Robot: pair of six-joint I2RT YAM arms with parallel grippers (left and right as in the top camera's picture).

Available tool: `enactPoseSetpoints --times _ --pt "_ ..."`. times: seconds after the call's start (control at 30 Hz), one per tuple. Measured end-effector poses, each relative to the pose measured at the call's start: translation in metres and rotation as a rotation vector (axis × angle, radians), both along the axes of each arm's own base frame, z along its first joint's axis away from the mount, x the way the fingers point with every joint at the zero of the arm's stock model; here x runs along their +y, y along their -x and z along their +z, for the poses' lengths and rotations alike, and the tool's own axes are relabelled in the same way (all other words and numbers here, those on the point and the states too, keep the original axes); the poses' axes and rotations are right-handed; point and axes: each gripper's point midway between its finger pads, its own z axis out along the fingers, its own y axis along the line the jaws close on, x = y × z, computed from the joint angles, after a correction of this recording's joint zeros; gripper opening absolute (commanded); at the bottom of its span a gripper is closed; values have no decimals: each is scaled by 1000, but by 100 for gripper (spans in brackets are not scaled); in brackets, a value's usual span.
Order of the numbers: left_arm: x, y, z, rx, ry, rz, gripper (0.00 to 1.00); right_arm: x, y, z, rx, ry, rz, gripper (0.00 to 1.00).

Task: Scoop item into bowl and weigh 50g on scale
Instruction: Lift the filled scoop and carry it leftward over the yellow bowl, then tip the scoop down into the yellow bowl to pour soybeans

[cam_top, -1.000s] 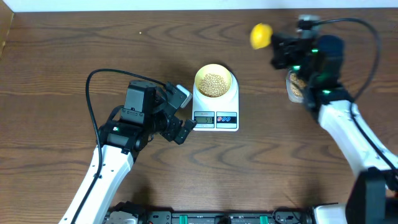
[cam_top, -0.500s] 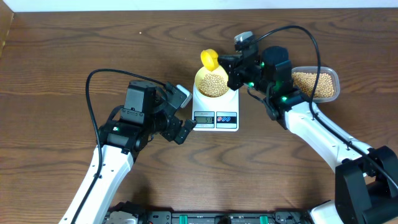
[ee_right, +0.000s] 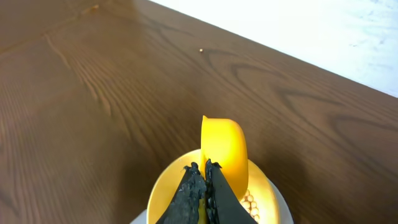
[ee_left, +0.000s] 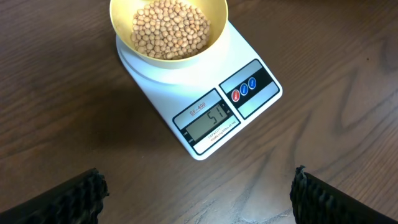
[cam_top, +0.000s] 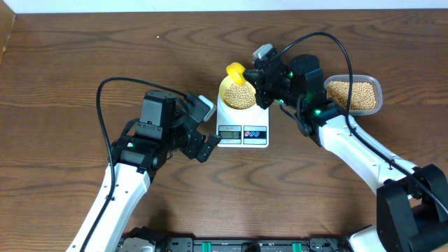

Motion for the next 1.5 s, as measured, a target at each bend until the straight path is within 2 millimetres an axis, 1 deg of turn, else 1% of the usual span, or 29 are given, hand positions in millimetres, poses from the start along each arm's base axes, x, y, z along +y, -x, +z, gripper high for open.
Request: enactPoseSetpoints --times 0.17,0.4,0.53,1.0,1.23,1.5 --pt "0 0 0 0 0 0 97 -4 8 -17 36 66 20 1" --pt "0 0 0 0 0 0 97 -5 10 -22 33 98 36 1" --pt "0 0 0 0 0 0 97 -7 14 -30 56 123 41 1" --pt "0 0 0 0 0 1 97 -8 16 -34 37 161 67 1" --pt "0 0 0 0 0 0 97 -5 9 -46 22 173 75 1" --pt "0 0 0 0 0 0 97 -5 8 -48 18 178 78 1"
